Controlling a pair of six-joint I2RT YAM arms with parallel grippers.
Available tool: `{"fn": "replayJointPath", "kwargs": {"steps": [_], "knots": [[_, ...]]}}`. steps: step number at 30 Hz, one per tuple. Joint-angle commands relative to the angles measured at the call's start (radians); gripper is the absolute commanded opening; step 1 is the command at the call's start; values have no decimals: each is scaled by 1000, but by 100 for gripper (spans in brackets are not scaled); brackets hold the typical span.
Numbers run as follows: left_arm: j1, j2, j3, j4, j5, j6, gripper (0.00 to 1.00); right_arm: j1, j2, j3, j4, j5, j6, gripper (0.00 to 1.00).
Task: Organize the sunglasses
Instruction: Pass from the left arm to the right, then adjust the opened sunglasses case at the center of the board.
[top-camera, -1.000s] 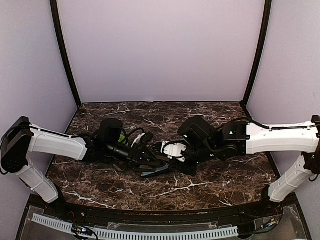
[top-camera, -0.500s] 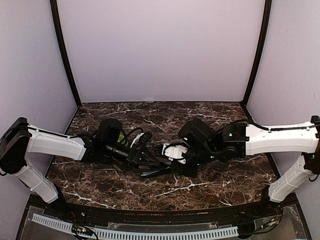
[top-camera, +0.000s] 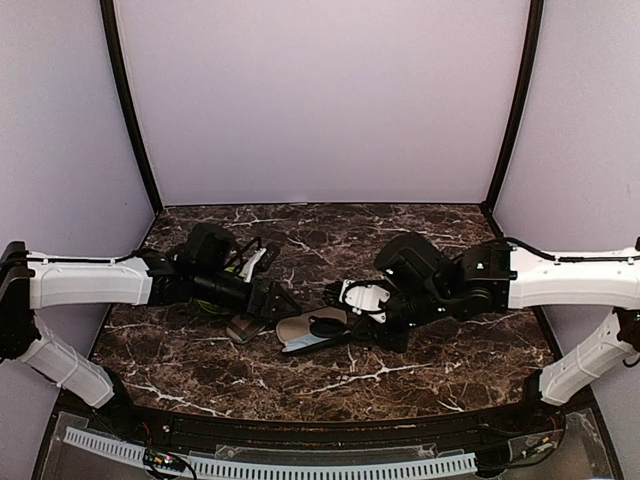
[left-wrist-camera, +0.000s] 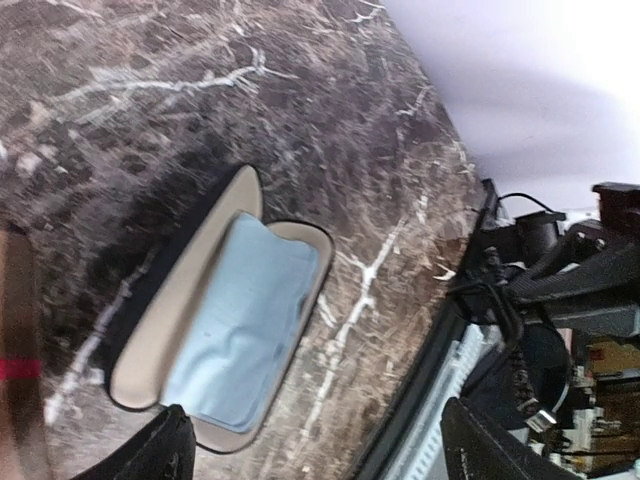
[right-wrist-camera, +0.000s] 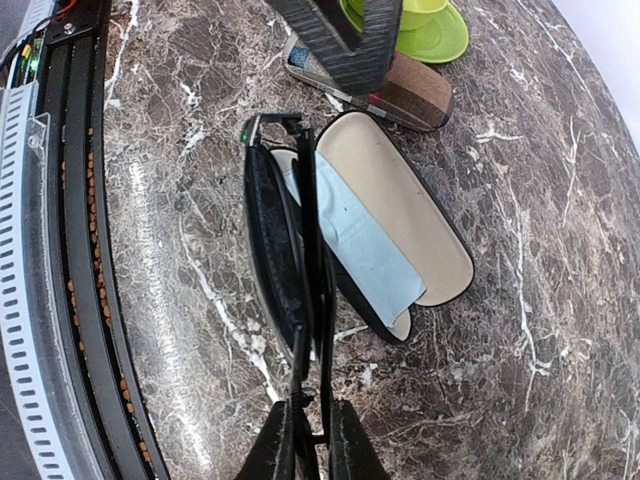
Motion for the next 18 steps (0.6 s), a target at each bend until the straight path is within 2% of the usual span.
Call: {"fn": "replayJointPath", "kwargs": {"steps": [1,4,9,18], "knots": [[3,53,140,-218,-273,210,86,-18,-43,-31,36,-26,30,11],[4,135,202,-236,-264,236,84,-24,-51,-36,36,-25,37,11],[4,284,314,-299,-250,297,75,-27,-64,-47,33,-21,44,11],[6,427,455,-433,-190,422,72,-32,-83,-74,42,-21,57,10]]}}
